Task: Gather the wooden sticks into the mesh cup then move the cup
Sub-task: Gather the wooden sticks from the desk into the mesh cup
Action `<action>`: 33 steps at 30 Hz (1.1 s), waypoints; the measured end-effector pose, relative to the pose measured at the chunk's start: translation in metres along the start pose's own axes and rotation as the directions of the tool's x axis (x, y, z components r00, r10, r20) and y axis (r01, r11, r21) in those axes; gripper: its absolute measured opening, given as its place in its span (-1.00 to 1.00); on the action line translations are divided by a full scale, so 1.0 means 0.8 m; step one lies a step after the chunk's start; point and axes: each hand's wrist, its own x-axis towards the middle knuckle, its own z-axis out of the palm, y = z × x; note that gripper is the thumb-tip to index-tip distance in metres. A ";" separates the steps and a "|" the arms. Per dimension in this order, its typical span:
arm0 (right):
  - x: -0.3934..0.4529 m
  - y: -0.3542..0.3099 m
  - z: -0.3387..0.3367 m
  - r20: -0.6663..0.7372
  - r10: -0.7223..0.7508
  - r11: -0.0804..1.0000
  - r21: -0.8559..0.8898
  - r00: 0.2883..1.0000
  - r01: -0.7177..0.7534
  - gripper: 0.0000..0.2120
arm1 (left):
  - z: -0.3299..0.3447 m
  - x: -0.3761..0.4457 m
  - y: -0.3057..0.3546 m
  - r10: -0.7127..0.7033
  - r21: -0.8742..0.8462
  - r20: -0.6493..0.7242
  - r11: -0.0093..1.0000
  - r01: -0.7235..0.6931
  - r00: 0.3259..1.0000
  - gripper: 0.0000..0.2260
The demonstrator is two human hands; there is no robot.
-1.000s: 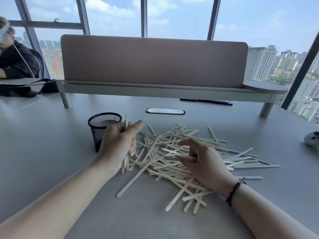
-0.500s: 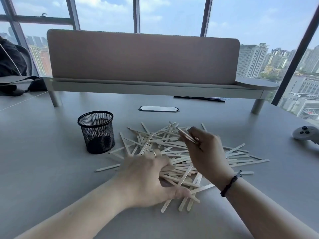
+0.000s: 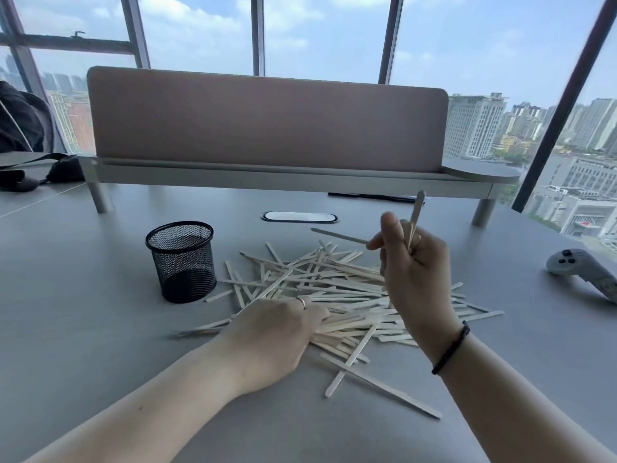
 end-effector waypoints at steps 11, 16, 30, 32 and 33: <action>0.005 0.025 -0.004 -0.024 0.183 0.972 0.152 0.983 -0.178 -0.54 | -0.006 0.000 -0.018 -0.197 -0.056 -0.224 0.980 0.190 0.954 -0.72; 0.008 0.040 -0.008 -0.054 0.210 0.965 0.172 0.976 -0.198 -0.41 | -0.009 -0.003 -0.038 -0.387 -0.441 -0.241 0.861 0.255 0.890 -0.80; -0.003 0.043 0.003 0.095 0.287 0.952 0.083 0.953 -0.295 -0.40 | -0.022 0.003 -0.038 -0.503 -0.992 0.037 0.089 0.094 0.864 -0.62; -0.003 0.042 0.004 0.104 0.297 0.945 0.113 0.949 -0.308 -0.42 | -0.020 0.001 -0.041 -0.468 -0.994 0.042 0.065 0.082 0.883 -0.50; -0.003 0.039 0.003 0.107 0.293 0.943 0.131 0.950 -0.306 -0.43 | -0.019 0.000 -0.043 -0.449 -0.996 0.041 0.048 0.070 0.892 -0.43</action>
